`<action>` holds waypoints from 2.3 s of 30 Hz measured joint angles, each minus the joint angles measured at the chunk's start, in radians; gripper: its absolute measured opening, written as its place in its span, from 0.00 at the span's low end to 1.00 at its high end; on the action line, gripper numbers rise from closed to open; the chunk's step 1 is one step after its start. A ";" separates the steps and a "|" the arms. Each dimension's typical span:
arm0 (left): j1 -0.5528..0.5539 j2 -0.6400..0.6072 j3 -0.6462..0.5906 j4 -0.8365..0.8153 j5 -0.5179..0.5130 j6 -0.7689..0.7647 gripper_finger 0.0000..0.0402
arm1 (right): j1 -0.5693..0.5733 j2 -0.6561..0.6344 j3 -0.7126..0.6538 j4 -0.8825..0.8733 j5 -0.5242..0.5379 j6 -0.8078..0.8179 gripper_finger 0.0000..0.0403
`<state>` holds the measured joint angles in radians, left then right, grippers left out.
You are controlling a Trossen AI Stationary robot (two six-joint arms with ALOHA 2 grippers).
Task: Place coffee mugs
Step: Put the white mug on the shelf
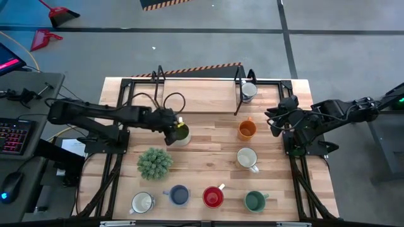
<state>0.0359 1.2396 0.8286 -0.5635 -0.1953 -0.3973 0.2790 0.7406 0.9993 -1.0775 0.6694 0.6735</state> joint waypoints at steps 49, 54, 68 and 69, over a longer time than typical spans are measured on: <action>0.076 0.286 0.302 -0.387 0.022 0.036 0.31 | 0.000 -0.001 -0.001 -0.064 -0.143 -0.071 0.17; 0.100 0.286 0.302 -0.390 0.021 0.041 0.36 | 0.000 -0.001 -0.001 -0.064 -0.144 -0.062 0.17; 0.116 0.407 0.303 -0.402 0.060 0.068 0.38 | 0.000 -0.001 -0.001 -0.064 -0.149 -0.050 0.17; 0.116 0.423 0.303 -0.403 0.061 0.068 0.38 | 0.000 -0.001 -0.001 -0.064 -0.150 -0.050 0.17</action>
<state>0.1520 1.6627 1.1313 -0.9669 -0.1341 -0.3290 0.2794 0.7399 0.9985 -1.1419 0.5197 0.6232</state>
